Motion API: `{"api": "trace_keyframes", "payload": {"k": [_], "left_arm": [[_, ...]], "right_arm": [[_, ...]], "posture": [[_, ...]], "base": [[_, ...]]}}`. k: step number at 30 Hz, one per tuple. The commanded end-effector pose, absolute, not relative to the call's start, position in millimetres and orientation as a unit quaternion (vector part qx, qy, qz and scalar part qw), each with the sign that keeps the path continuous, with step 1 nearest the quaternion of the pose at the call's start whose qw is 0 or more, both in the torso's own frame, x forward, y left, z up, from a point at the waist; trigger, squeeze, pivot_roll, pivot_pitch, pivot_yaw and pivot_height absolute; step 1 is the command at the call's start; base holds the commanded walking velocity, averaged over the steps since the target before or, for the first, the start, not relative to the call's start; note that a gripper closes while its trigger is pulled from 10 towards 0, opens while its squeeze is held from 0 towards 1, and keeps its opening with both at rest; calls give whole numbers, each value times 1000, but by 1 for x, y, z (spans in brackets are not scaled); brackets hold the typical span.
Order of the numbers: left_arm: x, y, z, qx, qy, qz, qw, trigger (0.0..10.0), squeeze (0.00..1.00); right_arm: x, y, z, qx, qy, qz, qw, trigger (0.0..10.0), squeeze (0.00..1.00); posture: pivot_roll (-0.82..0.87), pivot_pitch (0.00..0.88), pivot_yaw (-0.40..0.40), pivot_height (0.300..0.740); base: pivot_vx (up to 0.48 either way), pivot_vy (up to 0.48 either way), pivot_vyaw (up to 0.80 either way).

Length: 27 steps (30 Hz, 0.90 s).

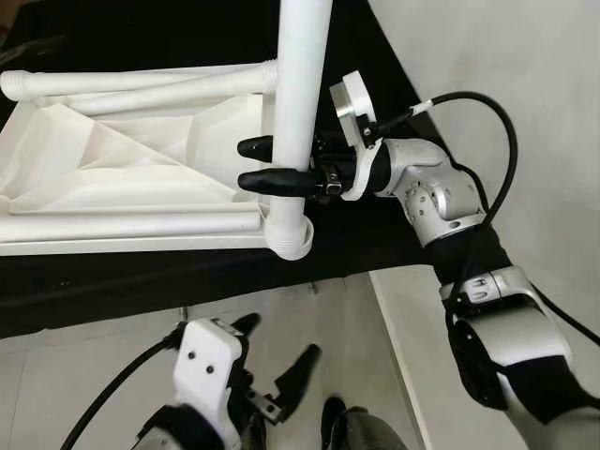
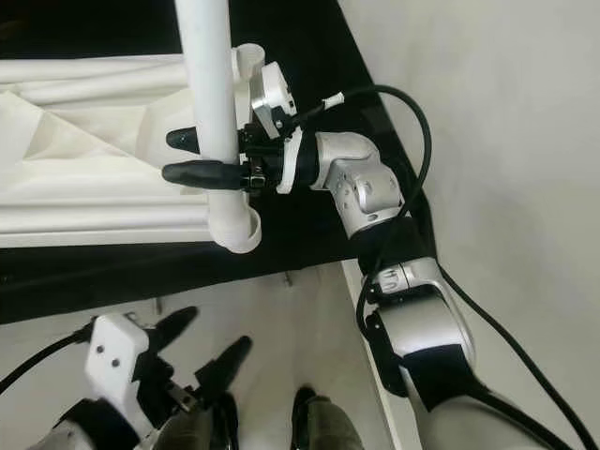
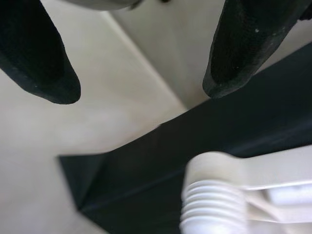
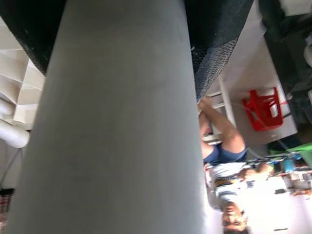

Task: Building children table

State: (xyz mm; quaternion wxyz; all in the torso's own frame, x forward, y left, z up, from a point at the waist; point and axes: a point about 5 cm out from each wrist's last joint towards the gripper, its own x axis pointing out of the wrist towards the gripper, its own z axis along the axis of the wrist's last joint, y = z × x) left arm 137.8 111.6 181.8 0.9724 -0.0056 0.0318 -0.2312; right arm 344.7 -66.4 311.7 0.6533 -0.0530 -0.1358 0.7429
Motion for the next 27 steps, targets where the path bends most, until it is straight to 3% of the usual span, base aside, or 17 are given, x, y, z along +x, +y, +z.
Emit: {"api": "trace_keyframes", "payload": {"k": [1, 6, 27], "left_arm": [[133, 118, 178, 27, 43, -198, 979, 10000, 0], [131, 122, 177, 54, 41, -175, 982, 10000, 0], [130, 115, 177, 61, 35, -179, 981, 10000, 0]], "right_arm": [[344, -64, 308, -54, -133, 755, 640, 10000, 0], [344, -59, 302, -69, -130, 771, 619, 10000, 0], [350, -66, 308, -126, -102, 785, 598, 10000, 0]], "posture": [[162, 389, -18, 740], [186, 396, -15, 740], [155, 385, -17, 740]], "base": [[0, 0, 0], [0, 0, 0], [0, 0, 0]]}}
